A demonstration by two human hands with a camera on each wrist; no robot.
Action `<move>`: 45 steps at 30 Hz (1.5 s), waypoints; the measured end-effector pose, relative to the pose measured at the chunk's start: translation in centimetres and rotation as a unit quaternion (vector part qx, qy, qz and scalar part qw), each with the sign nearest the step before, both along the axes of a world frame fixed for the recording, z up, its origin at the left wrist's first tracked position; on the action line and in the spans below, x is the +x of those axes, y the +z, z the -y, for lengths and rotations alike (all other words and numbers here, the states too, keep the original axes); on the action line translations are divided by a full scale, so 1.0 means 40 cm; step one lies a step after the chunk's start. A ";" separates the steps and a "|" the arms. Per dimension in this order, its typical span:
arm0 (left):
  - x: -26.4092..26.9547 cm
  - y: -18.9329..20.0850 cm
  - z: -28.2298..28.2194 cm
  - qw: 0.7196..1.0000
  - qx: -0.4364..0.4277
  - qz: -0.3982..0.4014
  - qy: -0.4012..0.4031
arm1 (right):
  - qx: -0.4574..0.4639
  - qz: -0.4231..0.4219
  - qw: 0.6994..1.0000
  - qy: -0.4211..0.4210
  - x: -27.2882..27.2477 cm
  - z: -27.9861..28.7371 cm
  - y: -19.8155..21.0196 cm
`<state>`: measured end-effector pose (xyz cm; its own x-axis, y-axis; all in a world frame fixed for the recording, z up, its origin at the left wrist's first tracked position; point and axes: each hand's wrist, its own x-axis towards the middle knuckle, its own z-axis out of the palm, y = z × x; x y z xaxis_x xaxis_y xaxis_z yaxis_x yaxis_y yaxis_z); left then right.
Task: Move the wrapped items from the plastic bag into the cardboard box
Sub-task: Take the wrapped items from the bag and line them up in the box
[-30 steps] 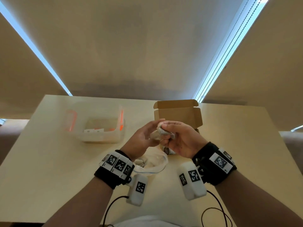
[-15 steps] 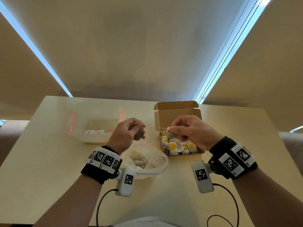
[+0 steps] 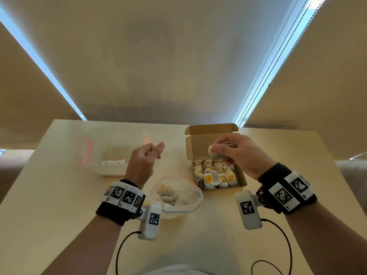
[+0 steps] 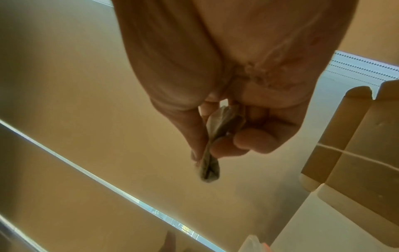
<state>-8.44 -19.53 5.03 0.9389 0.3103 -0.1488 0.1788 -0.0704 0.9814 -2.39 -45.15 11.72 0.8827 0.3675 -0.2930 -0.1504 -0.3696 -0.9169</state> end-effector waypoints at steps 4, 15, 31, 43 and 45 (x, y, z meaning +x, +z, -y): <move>-0.005 0.049 0.069 0.990 0.046 0.020 -0.135 | 0.000 0.007 0.999 0.044 -0.007 -0.033 0.010; 0.001 0.079 0.104 0.959 -0.094 -0.086 -0.254 | 0.064 -0.015 0.996 0.055 -0.012 -0.024 0.006; 0.011 0.089 0.146 0.941 -0.331 -0.028 -0.072 | 0.041 0.082 0.994 0.067 -0.121 -0.040 -0.129; 0.024 0.056 0.173 0.987 -0.156 0.024 0.014 | -0.099 0.253 0.955 0.117 -0.134 -0.039 -0.084; 0.028 0.055 0.167 0.993 -0.109 0.045 0.023 | -0.069 0.183 0.975 0.104 -0.124 -0.032 -0.086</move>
